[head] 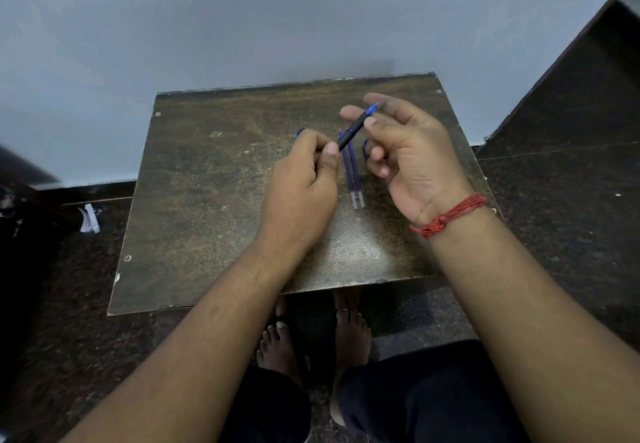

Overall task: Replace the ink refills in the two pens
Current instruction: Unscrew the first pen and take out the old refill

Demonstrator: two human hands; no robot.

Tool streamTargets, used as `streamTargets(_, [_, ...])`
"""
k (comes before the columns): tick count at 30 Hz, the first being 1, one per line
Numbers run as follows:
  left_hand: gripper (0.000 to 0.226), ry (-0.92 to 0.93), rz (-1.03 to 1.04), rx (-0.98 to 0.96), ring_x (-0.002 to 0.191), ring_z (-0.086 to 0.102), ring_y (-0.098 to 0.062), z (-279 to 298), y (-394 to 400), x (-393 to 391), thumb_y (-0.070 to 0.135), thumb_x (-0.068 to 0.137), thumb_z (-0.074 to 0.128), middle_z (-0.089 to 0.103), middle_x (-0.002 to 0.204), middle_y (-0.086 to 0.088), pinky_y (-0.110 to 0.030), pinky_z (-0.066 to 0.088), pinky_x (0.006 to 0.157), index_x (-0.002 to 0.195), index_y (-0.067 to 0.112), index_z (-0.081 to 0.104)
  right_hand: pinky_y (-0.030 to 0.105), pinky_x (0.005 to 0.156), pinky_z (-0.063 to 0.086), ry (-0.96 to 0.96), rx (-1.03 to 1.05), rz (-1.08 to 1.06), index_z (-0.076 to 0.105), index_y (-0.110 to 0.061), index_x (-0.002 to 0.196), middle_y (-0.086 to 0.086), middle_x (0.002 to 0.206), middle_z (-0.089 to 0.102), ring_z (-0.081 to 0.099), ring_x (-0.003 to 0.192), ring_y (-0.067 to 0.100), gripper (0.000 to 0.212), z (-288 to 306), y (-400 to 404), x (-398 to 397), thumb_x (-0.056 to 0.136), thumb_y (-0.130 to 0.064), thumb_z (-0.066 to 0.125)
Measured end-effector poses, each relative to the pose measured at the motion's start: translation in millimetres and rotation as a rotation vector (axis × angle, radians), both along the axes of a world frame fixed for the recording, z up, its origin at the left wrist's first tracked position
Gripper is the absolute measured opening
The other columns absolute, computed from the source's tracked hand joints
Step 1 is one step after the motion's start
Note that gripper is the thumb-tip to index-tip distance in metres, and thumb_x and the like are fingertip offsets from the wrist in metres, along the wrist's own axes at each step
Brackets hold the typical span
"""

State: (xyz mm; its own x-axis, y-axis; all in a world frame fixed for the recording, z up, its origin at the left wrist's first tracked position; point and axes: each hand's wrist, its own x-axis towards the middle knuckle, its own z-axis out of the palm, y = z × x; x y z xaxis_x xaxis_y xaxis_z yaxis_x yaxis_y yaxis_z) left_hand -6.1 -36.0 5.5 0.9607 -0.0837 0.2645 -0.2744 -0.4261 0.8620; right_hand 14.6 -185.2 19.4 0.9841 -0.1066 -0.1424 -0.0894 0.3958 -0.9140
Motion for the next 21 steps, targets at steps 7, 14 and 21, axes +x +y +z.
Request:
streamTargets(7, [0.018, -0.011, 0.008, 0.018, 0.051, 0.040, -0.002, 0.1, -0.2, 0.3, 0.023, 0.103, 0.048, 0.043, 0.057, 0.012, -0.017, 0.029, 0.048, 0.087, 0.016, 0.054, 0.016, 0.036, 0.028, 0.050, -0.138, -0.064, 0.061, -0.020, 0.078, 0.007, 0.074, 0.059, 0.041, 0.044, 0.007, 0.019, -3.2, 5.6, -1.3, 0.087, -0.024, 0.077])
streamTargets(14, [0.019, -0.007, 0.033, 0.015, 0.053, 0.042, -0.001, 0.7, 0.4, 0.3, 0.021, 0.104, 0.047, 0.045, 0.061, 0.011, -0.014, 0.028, 0.048, 0.091, 0.011, 0.057, 0.017, 0.035, 0.025, 0.006, -0.080, 0.011, 0.070, -0.009, 0.098, 0.017, 0.094, 0.062, 0.041, 0.045, 0.005, 0.006, 1.0, 4.2, -2.7, 0.094, -0.010, 0.066])
streamTargets(21, [0.020, 0.004, 0.035, 0.013, 0.051, 0.041, -0.002, 0.1, 0.2, 0.3, 0.024, 0.104, 0.045, 0.045, 0.060, 0.012, -0.016, 0.029, 0.048, 0.092, 0.013, 0.057, 0.016, 0.034, 0.023, 0.059, -0.024, -0.055, 0.063, -0.012, 0.099, 0.016, 0.106, 0.074, 0.039, 0.042, 0.006, 0.008, 4.4, 3.3, -3.4, 0.093, -0.008, 0.066])
